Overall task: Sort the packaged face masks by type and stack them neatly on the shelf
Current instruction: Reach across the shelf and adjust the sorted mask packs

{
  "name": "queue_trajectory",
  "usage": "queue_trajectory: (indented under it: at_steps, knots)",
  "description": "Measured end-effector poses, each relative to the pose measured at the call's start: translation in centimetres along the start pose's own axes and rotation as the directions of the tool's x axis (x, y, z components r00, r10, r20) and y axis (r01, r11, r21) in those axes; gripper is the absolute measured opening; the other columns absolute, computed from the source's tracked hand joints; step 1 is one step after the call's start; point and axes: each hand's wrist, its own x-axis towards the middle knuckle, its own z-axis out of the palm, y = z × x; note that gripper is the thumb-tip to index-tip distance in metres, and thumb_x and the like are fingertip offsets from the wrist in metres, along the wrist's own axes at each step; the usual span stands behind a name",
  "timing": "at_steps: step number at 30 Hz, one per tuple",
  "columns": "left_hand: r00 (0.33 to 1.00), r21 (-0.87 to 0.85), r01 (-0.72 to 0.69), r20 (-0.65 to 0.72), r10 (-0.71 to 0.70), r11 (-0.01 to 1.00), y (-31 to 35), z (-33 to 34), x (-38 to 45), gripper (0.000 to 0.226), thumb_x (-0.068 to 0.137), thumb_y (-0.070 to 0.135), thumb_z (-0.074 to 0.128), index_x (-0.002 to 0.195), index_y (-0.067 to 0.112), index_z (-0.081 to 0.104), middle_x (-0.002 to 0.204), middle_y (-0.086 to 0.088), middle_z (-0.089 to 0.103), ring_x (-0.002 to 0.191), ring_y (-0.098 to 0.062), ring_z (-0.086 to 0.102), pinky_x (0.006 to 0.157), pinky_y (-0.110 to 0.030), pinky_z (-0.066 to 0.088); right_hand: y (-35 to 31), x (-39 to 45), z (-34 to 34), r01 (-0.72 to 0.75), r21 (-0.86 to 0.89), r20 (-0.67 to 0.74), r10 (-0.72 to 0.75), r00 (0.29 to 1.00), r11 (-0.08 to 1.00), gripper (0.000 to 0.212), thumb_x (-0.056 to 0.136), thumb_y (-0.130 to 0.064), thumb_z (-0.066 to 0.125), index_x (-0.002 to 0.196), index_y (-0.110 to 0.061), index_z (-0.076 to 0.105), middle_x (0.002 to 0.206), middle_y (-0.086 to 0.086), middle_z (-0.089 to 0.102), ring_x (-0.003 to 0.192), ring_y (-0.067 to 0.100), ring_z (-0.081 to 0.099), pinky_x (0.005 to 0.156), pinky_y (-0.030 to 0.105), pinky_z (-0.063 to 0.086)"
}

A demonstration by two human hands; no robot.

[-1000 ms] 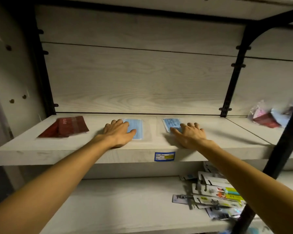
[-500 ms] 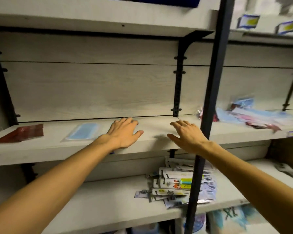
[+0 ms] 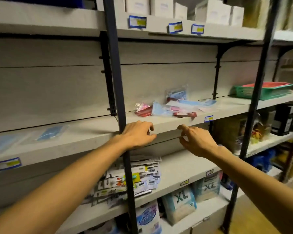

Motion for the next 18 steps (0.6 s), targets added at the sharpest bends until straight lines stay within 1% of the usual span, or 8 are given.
queue_trajectory:
  at_steps: [3,6,8,10,12,14,16,18]
  knots:
    - [1.000,0.051,-0.017,0.011,0.016,0.999,2.3,0.9,4.3,0.042,0.092,0.051,0.054,0.126,0.027,0.062,0.112,0.005,0.070,0.098,-0.020,0.065,0.081,-0.036,0.054,3.9,0.1,-0.2,-0.014,-0.056,-0.021,0.013,1.000,0.998,0.047,0.098,-0.038,0.050,0.142,-0.023,0.044,0.124,0.000,0.066,0.114,0.023,0.059,0.084,0.041,0.054]
    - [1.000,0.059,-0.013,-0.019,0.014,0.998,4.0,2.2,8.6,0.043,0.089,0.048,0.054,0.124,0.025,0.064,0.120,0.000,0.069,0.101,-0.024,0.065,0.080,-0.036,0.054,8.0,1.0,0.0,-0.027,-0.079,-0.069,0.022,0.997,0.996,0.046,0.098,-0.037,0.051,0.141,-0.022,0.045,0.124,0.000,0.066,0.115,0.023,0.058,0.082,0.038,0.055]
    - [0.999,0.062,-0.010,-0.035,0.012,0.998,4.9,3.5,11.4,0.041,0.089,0.045,0.055,0.121,0.023,0.066,0.121,-0.003,0.068,0.101,-0.027,0.063,0.075,-0.035,0.050,10.7,1.9,0.5,-0.034,-0.083,-0.096,0.026,0.995,0.996,0.044,0.097,-0.035,0.052,0.139,-0.022,0.047,0.124,0.001,0.067,0.115,0.023,0.059,0.080,0.036,0.055]
    - [0.999,0.065,-0.016,-0.041,0.019,0.998,5.6,4.5,14.4,0.037,0.090,0.043,0.054,0.115,0.020,0.066,0.119,-0.004,0.067,0.096,-0.026,0.061,0.070,-0.035,0.047,13.3,3.3,0.8,-0.041,-0.103,-0.101,0.031,0.994,0.994,0.042,0.096,-0.034,0.052,0.137,-0.022,0.050,0.124,0.001,0.067,0.116,0.023,0.058,0.078,0.036,0.055]
    - [0.999,0.076,-0.018,-0.040,0.021,0.997,5.7,5.4,17.5,0.035,0.090,0.042,0.052,0.111,0.018,0.065,0.119,-0.004,0.066,0.099,-0.027,0.061,0.073,-0.037,0.050,16.0,5.4,1.1,-0.031,-0.147,-0.083,0.019,0.996,0.989,0.043,0.095,-0.035,0.052,0.137,-0.021,0.050,0.125,0.000,0.068,0.116,0.022,0.057,0.078,0.036,0.054]
    - [1.000,0.109,-0.004,-0.026,0.007,0.994,5.2,6.1,20.4,0.036,0.090,0.044,0.053,0.112,0.017,0.064,0.120,-0.005,0.064,0.104,-0.029,0.061,0.076,-0.038,0.050,18.3,8.2,1.0,-0.025,-0.176,-0.043,0.018,0.999,0.984,0.046,0.096,-0.036,0.053,0.139,-0.020,0.048,0.126,0.003,0.067,0.118,0.024,0.056,0.084,0.038,0.053]
    - [1.000,0.140,0.007,-0.015,-0.005,0.990,4.3,6.4,23.0,0.041,0.091,0.049,0.053,0.116,0.018,0.063,0.123,-0.006,0.064,0.108,-0.030,0.060,0.076,-0.037,0.046,20.2,11.0,1.2,-0.062,-0.147,-0.043,0.056,0.998,0.987,0.049,0.097,-0.039,0.053,0.141,-0.020,0.045,0.129,0.004,0.065,0.120,0.025,0.055,0.089,0.040,0.053]
    - [0.999,0.138,0.035,-0.018,-0.033,0.990,3.4,6.6,25.2,0.046,0.092,0.054,0.053,0.121,0.019,0.060,0.128,-0.006,0.061,0.115,-0.031,0.058,0.080,-0.038,0.044,21.7,13.4,1.9,-0.082,-0.122,-0.053,0.076,0.996,0.989,0.049,0.098,-0.042,0.052,0.141,-0.020,0.045,0.131,0.003,0.063,0.121,0.025,0.055,0.090,0.040,0.053]
